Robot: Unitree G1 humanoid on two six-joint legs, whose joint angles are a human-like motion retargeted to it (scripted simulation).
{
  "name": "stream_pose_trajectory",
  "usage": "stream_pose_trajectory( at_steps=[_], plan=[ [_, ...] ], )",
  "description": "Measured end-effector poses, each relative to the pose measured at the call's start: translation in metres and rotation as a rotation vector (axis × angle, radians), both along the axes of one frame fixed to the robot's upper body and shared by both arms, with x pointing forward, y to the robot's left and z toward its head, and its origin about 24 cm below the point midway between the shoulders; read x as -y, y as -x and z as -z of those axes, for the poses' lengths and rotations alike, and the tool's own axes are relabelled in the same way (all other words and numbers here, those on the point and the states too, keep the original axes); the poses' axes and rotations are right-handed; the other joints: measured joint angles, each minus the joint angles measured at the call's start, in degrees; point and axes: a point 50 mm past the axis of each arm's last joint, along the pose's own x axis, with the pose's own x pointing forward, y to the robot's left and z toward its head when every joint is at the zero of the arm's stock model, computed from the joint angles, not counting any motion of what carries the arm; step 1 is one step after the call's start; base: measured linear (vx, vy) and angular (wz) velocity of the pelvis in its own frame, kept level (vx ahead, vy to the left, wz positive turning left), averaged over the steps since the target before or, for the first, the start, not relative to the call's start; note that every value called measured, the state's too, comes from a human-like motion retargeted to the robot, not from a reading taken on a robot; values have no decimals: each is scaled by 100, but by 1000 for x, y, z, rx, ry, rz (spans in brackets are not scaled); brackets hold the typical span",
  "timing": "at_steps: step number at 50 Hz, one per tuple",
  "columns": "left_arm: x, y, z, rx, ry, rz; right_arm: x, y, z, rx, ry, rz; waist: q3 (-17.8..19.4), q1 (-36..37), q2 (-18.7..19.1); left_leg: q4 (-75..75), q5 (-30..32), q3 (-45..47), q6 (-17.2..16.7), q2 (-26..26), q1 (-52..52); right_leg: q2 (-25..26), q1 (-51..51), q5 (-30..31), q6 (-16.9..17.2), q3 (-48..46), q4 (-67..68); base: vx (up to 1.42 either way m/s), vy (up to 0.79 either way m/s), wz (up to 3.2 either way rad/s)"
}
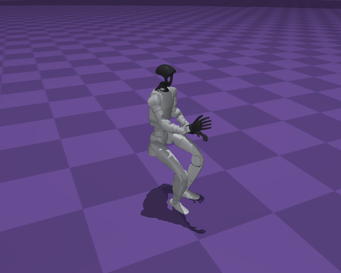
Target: Upper body actions
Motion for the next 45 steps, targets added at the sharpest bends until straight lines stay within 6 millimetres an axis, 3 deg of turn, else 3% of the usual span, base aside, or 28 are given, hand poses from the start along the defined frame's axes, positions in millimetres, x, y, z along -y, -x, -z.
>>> stream_pose_trajectory(
  at_steps=[12, 20, 32, 40, 45],
  plan=[
    [10, -10, -8, 30, -3, 53, -15, -33, -50, 69, -51, 4, 193, 177, -61, -58, 26, 12, 25, -156, 5, -145, 16, -53, 31, 7, 32, 0, 0, 0],
    [18, -17, -16, 57, -16, 103, -15, -49, -72, 57, -55, 56, 323, 329, -119, -100, 61, 12, 37, -285, -28, -262, -10, -99, 51, 19, 65, 0, 0, 0],
    [30, -27, -27, 98, -31, 164, -11, -67, -74, -81, -13, 141, 504, 527, -171, -148, 96, 22, 59, -436, -87, -411, -61, -157, 80, 36, 108, 0, 0, 0],
    [34, -32, -34, 123, -37, 196, -3, -71, -75, -114, 109, 238, 586, 625, -179, -177, 112, 23, 66, -516, -138, -487, -108, -180, 96, 41, 124, 0, 0, 0],
    [36, -33, -35, 129, -40, 202, -2, -71, -74, -128, 88, 246, 604, 642, -193, -178, 111, 23, 63, -527, -151, -498, -122, -191, 98, 43, 133, 0, 0, 0]
  ],
)
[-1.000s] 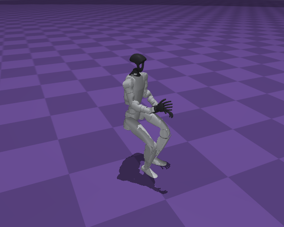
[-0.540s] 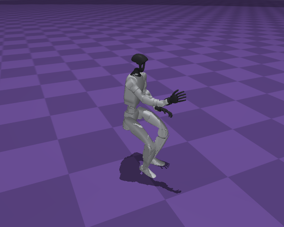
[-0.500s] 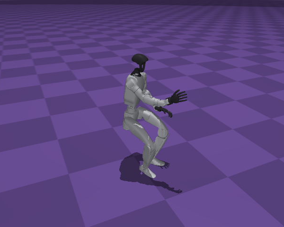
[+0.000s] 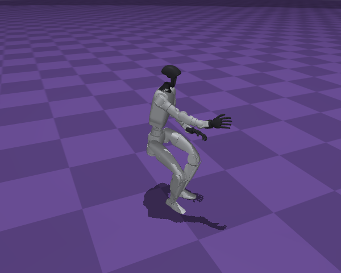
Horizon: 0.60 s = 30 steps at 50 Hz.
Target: Upper body actions
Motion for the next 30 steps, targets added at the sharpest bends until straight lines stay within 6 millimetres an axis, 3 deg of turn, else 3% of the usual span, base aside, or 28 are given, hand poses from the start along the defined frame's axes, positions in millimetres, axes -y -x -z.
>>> stream_pose_trajectory(
  at_steps=[15, 23, 30],
  plan=[
    [-3, 0, 1, -1, -8, -9, -3, -3, 7, -83, 0, -36, -21, -26, -20, 10, 8, -10, -2, 33, 7, 46, -2, 24, -2, 8, -11, 0, 0, 0],
    [-6, 1, 5, -18, -10, -29, -12, -6, 12, -169, 19, -164, -53, -69, -31, 28, -6, 5, -11, 105, 76, 92, 50, 41, -22, 12, -16, 0, 0, 0],
    [-12, 6, 10, -39, -5, -61, -2, 3, 0, -24, -68, -158, -127, -147, -27, 63, -34, 15, -16, 214, 139, 178, 109, 67, -40, 7, -32, 0, 0, 0]
  ],
)
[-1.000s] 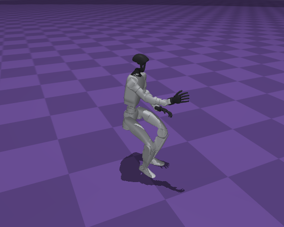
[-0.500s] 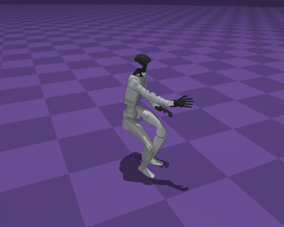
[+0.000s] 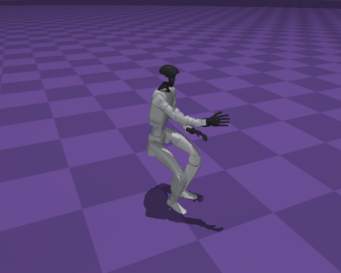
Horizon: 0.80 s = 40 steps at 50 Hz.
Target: Upper body actions
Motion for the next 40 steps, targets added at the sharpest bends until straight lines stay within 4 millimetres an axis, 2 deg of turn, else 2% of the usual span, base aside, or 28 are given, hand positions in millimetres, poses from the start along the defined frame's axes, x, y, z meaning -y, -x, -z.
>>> stream_pose_trajectory(
  at_steps=[7, 13, 21, 25, 30, 34, 37, 40],
  plan=[
    [-15, 7, 7, -30, 15, -64, 11, 26, -6, 166, -27, -84, -155, -227, 37, 52, -46, -22, -19, 141, 13, 149, 14, 59, -15, -20, -45, 3, 2, -13],
    [-25, 15, 14, -55, 29, -110, 29, 52, 17, 189, 8, -112, -295, -405, 89, 90, -66, -39, -28, 247, 3, 263, 2, 105, -27, -31, -79, 1, 0, -3],
    [-32, 22, 20, -75, 41, -157, 57, 90, 90, 28, 118, -39, -392, -557, 170, 139, -84, -52, -47, 373, -1, 388, -13, 158, -42, -38, -107, 0, 0, 0],
    [-35, 24, 22, -80, 44, -173, 64, 114, 139, -122, 182, 6, -421, -607, 215, 155, -91, -54, -57, 418, 3, 433, -16, 179, -51, -40, -118, 0, 0, 0],
    [-36, 26, 24, -87, 50, -182, 62, 146, 198, -329, 268, 51, -440, -635, 274, 163, -95, -52, -64, 453, 10, 469, -16, 200, -61, -38, -134, 0, 0, 0],
    [-36, 27, 25, -88, 54, -185, 55, 171, 237, -495, 299, 128, -447, -644, 329, 165, -100, -51, -64, 468, 11, 484, -14, 209, -63, -39, -143, 0, 0, 0],
    [-36, 28, 26, -89, 57, -190, 49, 185, 257, -583, 326, 183, -451, -658, 368, 168, -106, -49, -66, 479, 13, 495, -12, 214, -64, -41, -149, 0, 0, 0],
    [-36, 29, 26, -90, 60, -192, 43, 194, 267, -620, 378, 217, -461, -667, 404, 169, -111, -47, -67, 489, 9, 502, -11, 213, -57, -34, -154, 0, 0, 0]
  ],
)
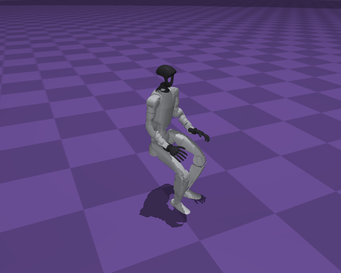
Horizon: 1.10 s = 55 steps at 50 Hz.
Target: Upper body actions
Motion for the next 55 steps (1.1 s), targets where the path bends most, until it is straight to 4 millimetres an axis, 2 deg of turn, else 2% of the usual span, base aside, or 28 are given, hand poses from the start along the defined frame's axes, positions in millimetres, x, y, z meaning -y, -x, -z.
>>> stream_pose_trajectory(
  at_steps=[4, 7, 10, 25, 30, 34, 38, 46, 55],
  plan=[
    [0, 1, 1, -2, 1, 1, 2, 0, -6, 85, 139, 79, -14, -1, 29, -1, -3, -1, 3, 5, -1, 2, 2, -2, 4, -2, 0, 0, 0, 0],
    [-1, 2, 1, -4, 1, 0, 1, -1, -1, 27, 177, 66, -26, -3, 35, 2, -8, -4, 3, 7, 2, 0, 14, -13, 1, -8, 2, 0, 0, 0],
    [-1, 2, 1, -6, 2, 2, 3, -2, 1, -18, 169, 59, -30, 2, 20, -6, -10, 10, 6, -9, 10, -17, 24, -21, -3, -1, 1, 0, 0, 0],
    [10, 2, 1, 18, 28, -24, 4, -2, 0, -7, 169, 68, -38, 23, 69, -20, 2, 45, 29, -45, 9, -44, 34, -33, -4, 15, -1, 0, 0, 0],
    [26, -13, -25, 172, 319, -107, 1, -5, -1, 3, 160, 67, 13, -9, 36, -27, 10, 53, 37, -52, 7, -56, 34, -28, -5, 13, -2, 0, 0, 0],
    [40, -36, -54, 214, 552, -82, 0, -6, -1, 4, 157, 64, 12, -35, 31, -28, 9, 62, 39, -52, 2, -65, 31, -31, -6, 11, 3, 0, 0, 0],
    [43, -59, -86, 295, 702, -59, -3, -7, -1, 3, 154, 54, -13, -79, 28, -21, -1, 66, 33, -36, -5, -47, 19, -34, -9, 13, 4, 0, 0, 0],
    [32, -97, -137, 409, 795, -49, -11, -16, -6, 21, 158, 17, 11, -267, 57, 11, -5, 50, 22, 19, -53, 19, -31, -29, -15, 13, 0, 0, 0, 0],
    [20, -119, -183, 498, 759, -7, -16, -27, -13, 59, 155, -17, 112, -452, 102, 46, -27, 60, 12, 107, -126, 88, -105, -19, -19, 9, -10, 0, 0, 0]
  ],
)
